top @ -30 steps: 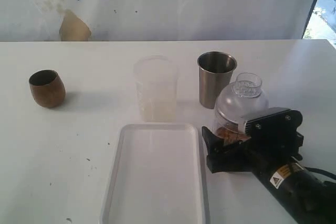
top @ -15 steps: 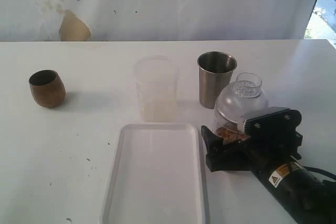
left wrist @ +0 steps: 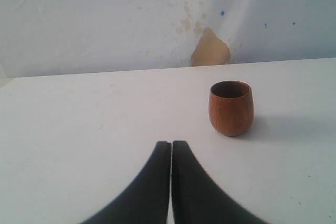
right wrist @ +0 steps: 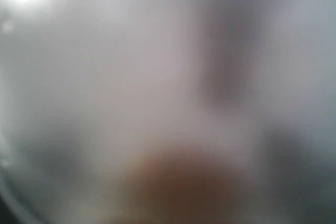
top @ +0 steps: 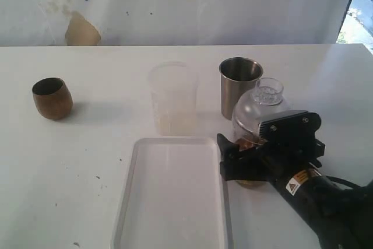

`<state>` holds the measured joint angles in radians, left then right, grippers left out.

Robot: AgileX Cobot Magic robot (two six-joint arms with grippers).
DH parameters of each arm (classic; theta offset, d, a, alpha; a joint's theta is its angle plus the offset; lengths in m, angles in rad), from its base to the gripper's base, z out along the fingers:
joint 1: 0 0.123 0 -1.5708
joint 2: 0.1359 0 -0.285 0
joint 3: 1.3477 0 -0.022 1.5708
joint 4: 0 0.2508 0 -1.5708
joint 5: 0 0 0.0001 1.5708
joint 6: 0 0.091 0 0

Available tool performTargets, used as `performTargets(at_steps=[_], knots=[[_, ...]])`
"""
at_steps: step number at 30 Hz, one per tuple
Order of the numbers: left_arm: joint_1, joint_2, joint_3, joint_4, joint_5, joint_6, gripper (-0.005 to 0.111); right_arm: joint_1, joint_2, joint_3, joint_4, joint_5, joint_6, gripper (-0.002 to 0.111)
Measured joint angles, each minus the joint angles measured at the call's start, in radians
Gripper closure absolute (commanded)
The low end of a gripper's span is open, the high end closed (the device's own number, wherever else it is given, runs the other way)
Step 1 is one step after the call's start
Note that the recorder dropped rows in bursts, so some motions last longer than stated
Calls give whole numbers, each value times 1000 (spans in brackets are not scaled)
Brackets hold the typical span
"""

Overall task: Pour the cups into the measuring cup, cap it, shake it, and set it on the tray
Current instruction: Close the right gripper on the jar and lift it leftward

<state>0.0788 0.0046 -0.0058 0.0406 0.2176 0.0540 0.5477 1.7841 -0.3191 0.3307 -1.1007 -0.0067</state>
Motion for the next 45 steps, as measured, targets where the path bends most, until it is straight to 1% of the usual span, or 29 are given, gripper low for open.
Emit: performTargets(at_steps=[1, 4, 6, 8, 12, 15, 16, 22, 25, 28, 30, 31, 33, 35, 36, 38, 40, 42, 45], knots=[[0, 0, 0, 0, 0, 0, 106, 0, 0, 0, 5, 4, -12, 44], [0, 0, 0, 0, 0, 0, 106, 0, 0, -2, 12, 6, -31, 70], [0, 0, 0, 0, 0, 0, 106, 0, 0, -2, 12, 6, -31, 81], [0, 0, 0, 0, 0, 0, 106, 0, 0, -2, 12, 6, -31, 87], [0, 0, 0, 0, 0, 0, 106, 0, 0, -2, 14, 6, -31, 95], [0, 0, 0, 0, 0, 0, 106, 0, 0, -2, 19, 6, -31, 106], [0, 0, 0, 0, 0, 0, 106, 0, 0, -2, 21, 6, -31, 108], [0, 0, 0, 0, 0, 0, 106, 0, -44, -2, 30, 14, -64, 108], [0, 0, 0, 0, 0, 0, 106, 0, -132, -4, 41, 10, -66, 108], [0, 0, 0, 0, 0, 0, 106, 0, -231, -24, 92, 51, -77, 108], [0, 0, 0, 0, 0, 0, 106, -2, -275, -46, 71, 122, -54, 108], [0, 0, 0, 0, 0, 0, 106, -2, -289, -65, 17, 180, -54, 108], [0, 0, 0, 0, 0, 0, 106, 13, -307, -146, -89, 388, -73, 108], [0, 0, 0, 0, 0, 0, 106, 29, -312, -213, -91, 527, -136, 108], [0, 0, 0, 0, 0, 0, 106, 29, -314, -226, -58, 558, -170, 108], [0, 0, 0, 0, 0, 0, 106, 7, -330, -230, 6, 566, -178, 108], [0, 0, 0, 0, 0, 0, 106, -9, -351, -243, -25, 579, -152, 108], [0, 0, 0, 0, 0, 0, 106, -4, -365, -268, -86, 632, -161, 108], [0, 0, 0, 0, 0, 0, 106, 4, -376, -277, -2, 627, -212, 108]])
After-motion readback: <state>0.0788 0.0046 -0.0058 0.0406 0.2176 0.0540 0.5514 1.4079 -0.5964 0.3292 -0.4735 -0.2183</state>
